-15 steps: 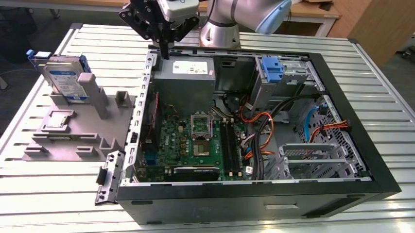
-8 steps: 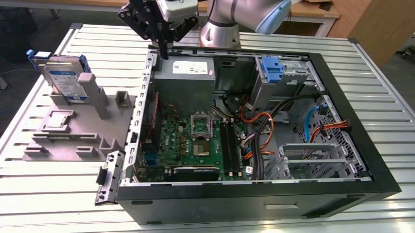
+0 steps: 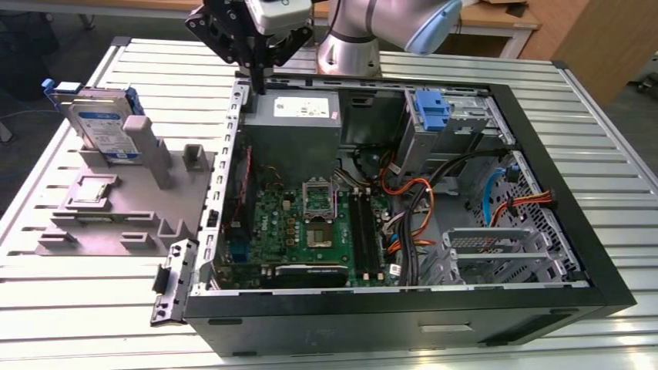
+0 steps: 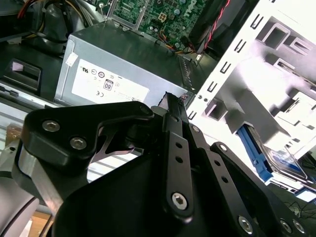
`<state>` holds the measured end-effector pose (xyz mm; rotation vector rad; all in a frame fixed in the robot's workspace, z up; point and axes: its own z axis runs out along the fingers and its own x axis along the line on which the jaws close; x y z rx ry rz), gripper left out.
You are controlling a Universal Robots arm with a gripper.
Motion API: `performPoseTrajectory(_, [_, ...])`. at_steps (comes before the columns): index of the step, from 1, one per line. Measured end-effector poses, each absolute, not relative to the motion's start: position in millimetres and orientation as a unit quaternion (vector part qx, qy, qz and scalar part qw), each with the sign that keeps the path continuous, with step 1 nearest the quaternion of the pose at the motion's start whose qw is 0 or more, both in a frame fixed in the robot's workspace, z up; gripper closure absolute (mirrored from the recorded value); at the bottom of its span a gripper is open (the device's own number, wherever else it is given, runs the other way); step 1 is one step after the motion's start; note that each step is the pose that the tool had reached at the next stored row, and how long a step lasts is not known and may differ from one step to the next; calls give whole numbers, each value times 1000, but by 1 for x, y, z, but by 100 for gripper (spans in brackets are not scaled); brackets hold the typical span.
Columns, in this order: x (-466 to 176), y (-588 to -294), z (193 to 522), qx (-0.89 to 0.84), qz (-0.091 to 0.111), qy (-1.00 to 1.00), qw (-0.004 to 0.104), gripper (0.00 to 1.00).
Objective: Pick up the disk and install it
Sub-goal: 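Reach for the disk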
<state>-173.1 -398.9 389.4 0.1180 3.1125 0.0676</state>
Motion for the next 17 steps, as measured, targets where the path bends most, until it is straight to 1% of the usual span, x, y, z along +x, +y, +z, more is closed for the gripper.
performPoseTrajectory(17, [-177, -399, 389, 38, 22, 999, 13, 90])
